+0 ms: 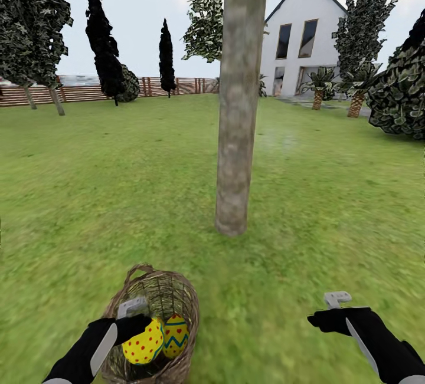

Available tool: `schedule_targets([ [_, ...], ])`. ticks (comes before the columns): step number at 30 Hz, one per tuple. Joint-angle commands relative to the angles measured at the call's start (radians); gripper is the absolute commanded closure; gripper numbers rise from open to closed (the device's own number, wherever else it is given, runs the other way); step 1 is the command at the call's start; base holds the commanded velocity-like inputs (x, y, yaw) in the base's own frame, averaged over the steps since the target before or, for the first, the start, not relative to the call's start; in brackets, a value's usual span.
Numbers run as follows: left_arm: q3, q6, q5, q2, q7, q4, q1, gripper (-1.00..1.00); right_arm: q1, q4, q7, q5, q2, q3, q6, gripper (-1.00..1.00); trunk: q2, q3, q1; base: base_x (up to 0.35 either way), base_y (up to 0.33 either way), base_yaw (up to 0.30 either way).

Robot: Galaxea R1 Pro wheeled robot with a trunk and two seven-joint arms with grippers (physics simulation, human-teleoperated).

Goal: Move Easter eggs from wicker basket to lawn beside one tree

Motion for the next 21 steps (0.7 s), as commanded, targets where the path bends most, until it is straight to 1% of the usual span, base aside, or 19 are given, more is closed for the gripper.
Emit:
schedule_targets([
  [1,0.004,0.006,0.001,0.0,-0.004,-0.001,0.0,1.0,0.0,0.001,0.002,0.0,0.0,0.003,0.005,-1.0,0.0,-0.001,-0.001,-0.118,0.0,0.0],
  [9,0.004,0.006,0.002,-0.001,-0.004,-0.001,0.0,1.0,0.0,0.003,0.003,0.001,0.0,0.003,0.003,-1.0,0.0,-0.001,-0.001,-0.013,0.0,0.0],
  [13,0.004,0.006,0.001,-0.016,-0.008,-0.001,0.0,1.0,-0.001,0.003,0.003,0.001,0.0,0.004,0.003,-1.0,0.0,-0.001,-0.001,0.0,0.0,0.0],
  [15,0.004,0.002,0.001,-0.018,-0.01,-0.001,0.0,1.0,-0.001,0.003,0.003,0.001,0.0,0.004,0.003,-1.0,0.0,-0.001,-0.001,0.0,0.0,0.0],
  [18,0.004,-0.041,0.001,-0.019,-0.006,0.007,0.0,1.0,0.0,0.003,0.003,0.001,0.0,0.004,0.003,-1.0,0.021,0.008,-0.012,0.0,0.0,0.0],
  [21,0.004,-0.048,0.001,-0.019,-0.004,0.012,0.0,1.0,-0.001,0.003,0.003,0.001,0.0,0.005,0.003,-1.0,0.042,0.018,-0.024,0.0,0.0,0.0],
])
